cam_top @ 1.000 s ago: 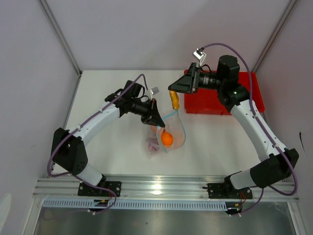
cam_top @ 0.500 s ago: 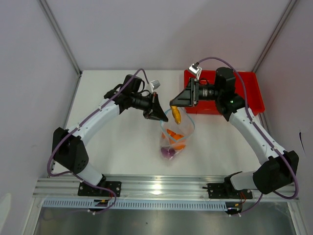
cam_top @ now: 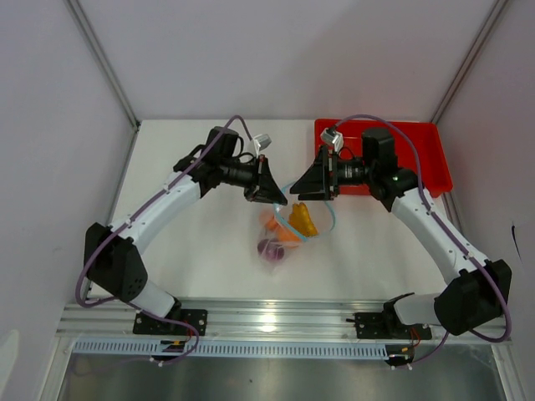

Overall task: Place the food in the zip-top bag and seal the zipper
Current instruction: Place the fake vegetable in the zipper food storage bag, then pick up the fake vegetable from the bin.

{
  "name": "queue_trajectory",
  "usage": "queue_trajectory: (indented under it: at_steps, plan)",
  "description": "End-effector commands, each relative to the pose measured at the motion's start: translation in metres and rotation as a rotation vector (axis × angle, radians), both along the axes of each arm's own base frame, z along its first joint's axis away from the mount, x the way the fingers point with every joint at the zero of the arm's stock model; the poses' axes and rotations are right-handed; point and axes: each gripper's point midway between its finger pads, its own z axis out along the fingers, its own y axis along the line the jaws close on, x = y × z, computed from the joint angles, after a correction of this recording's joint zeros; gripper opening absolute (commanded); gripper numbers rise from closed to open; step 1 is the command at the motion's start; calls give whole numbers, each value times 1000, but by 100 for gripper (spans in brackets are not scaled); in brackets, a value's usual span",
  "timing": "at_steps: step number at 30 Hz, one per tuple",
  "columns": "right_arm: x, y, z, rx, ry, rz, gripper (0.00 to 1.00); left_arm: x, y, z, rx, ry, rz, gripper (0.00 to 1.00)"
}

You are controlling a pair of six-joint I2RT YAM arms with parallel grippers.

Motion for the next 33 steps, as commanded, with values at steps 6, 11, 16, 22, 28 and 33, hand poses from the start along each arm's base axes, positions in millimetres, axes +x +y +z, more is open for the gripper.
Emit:
queue_trajectory:
  at_steps: [6, 11, 16, 22, 28, 33]
  plan:
    - [12, -7, 11, -69, -95, -105, 100, -15, 5, 22, -104, -53, -19, 1]
    - [55, -24, 45, -74, -192, -275, 99, -20, 11, 9, -62, -49, -16, 1]
    - [115, -62, 109, -30, -255, -470, 99, -19, 14, -2, -24, -71, -17, 1]
    - [203, -164, 77, -265, -146, -900, 99, -7, 21, -5, 68, -155, 11, 1]
    - [255, -254, -11, -625, 40, -1099, 99, 9, 31, -1, 136, -268, 43, 1]
    - [263, -294, -83, -929, 130, -1081, 99, 20, 44, -9, 184, -345, 46, 1]
